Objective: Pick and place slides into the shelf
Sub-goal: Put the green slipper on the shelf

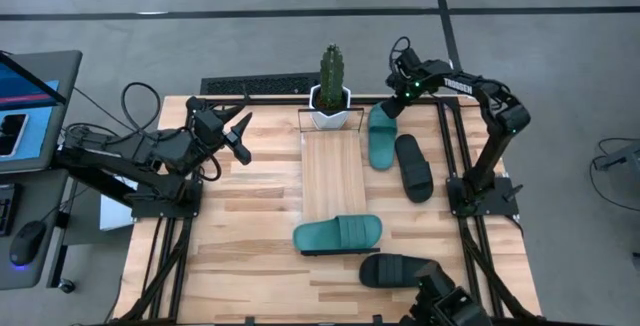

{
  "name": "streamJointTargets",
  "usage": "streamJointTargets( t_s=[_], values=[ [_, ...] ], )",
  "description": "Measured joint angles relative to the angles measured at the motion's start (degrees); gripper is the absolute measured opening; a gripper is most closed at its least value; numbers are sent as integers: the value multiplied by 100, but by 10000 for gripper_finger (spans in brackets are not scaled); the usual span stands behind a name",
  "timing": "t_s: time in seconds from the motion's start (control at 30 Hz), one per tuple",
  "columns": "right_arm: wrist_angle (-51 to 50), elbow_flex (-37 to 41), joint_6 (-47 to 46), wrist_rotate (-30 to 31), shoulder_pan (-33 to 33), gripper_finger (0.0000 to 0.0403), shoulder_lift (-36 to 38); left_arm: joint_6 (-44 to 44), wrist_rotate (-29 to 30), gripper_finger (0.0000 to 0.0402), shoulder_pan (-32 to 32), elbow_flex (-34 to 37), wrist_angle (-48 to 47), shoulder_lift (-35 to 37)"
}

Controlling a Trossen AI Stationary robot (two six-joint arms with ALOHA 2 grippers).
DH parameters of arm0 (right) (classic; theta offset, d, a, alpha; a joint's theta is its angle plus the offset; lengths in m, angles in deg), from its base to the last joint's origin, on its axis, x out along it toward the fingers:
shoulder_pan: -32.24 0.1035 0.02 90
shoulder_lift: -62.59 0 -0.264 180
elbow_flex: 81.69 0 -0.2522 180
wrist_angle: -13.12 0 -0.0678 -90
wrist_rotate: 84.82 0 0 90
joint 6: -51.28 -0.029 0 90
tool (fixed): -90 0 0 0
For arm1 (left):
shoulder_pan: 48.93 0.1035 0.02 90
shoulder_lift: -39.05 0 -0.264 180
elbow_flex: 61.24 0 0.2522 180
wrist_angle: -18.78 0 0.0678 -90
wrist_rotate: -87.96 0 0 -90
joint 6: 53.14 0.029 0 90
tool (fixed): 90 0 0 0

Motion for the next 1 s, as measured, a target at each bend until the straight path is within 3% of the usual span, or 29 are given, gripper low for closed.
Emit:
streamJointTargets(
  t_s=[0.17, 0.53, 1.0],
  values=[
    [-46, 0, -130, 634, 123, 128, 0, 0, 0, 112, 0, 0, 0, 0],
    [-81, 0, -455, 732, 39, 239, 2, 0, 0, 112, 0, 0, -2, 0],
    [-35, 0, -1594, 711, -137, 240, 2, -13, -2, 112, 0, 0, -2, 0]
  ],
)
